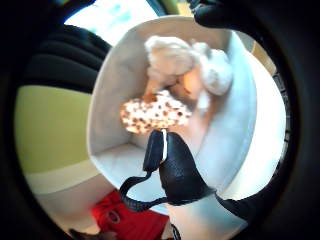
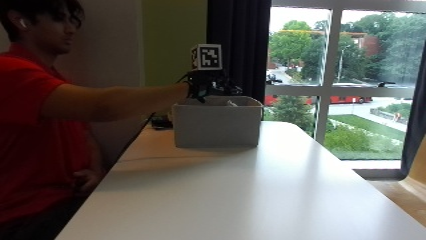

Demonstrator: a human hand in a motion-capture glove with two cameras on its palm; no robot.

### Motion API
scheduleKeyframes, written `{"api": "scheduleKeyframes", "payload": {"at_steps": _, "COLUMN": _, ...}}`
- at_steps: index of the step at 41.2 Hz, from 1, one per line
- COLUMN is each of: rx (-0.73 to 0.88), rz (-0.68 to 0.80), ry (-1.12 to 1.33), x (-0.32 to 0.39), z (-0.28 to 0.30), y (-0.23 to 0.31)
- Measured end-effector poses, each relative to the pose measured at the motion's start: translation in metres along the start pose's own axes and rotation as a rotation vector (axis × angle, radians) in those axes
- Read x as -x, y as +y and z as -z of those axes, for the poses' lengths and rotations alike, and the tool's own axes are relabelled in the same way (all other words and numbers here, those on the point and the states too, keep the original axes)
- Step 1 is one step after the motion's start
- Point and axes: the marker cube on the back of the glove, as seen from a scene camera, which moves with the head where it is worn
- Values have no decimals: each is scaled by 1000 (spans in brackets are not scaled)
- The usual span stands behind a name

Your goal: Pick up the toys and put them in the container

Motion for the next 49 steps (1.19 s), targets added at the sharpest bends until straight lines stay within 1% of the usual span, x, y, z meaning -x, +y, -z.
{"api": "scheduleKeyframes", "payload": {"at_steps": 12, "rx": -49, "rz": -114, "ry": -157, "x": -73, "z": -38, "y": 57}}
{"api": "scheduleKeyframes", "payload": {"at_steps": 15, "rx": -45, "rz": -124, "ry": -163, "x": -89, "z": -50, "y": 69}}
{"api": "scheduleKeyframes", "payload": {"at_steps": 20, "rx": -28, "rz": -179, "ry": -152, "x": -118, "z": -67, "y": 86}}
{"api": "scheduleKeyframes", "payload": {"at_steps": 25, "rx": -14, "rz": -305, "ry": -53, "x": -144, "z": -78, "y": 97}}
{"api": "scheduleKeyframes", "payload": {"at_steps": 29, "rx": -11, "rz": -284, "ry": -101, "x": -148, "z": -82, "y": 105}}
{"api": "scheduleKeyframes", "payload": {"at_steps": 31, "rx": 9, "rz": -308, "ry": -64, "x": -155, "z": -87, "y": 111}}
{"api": "scheduleKeyframes", "payload": {"at_steps": 36, "rx": 30, "rz": -308, "ry": 7, "x": -172, "z": -96, "y": 129}}
{"api": "scheduleKeyframes", "payload": {"at_steps": 39, "rx": 14, "rz": -361, "ry": -21, "x": -177, "z": -99, "y": 135}}
{"api": "scheduleKeyframes", "payload": {"at_steps": 42, "rx": 2, "rz": -329, "ry": -71, "x": -177, "z": -100, "y": 142}}
{"api": "scheduleKeyframes", "payload": {"at_steps": 45, "rx": 1, "rz": -315, "ry": -64, "x": -185, "z": -105, "y": 150}}
{"api": "scheduleKeyframes", "payload": {"at_steps": 47, "rx": 3, "rz": -322, "ry": -52, "x": -190, "z": -109, "y": 155}}
{"api": "scheduleKeyframes", "payload": {"at_steps": 49, "rx": 1, "rz": -358, "ry": -77, "x": -193, "z": -111, "y": 157}}
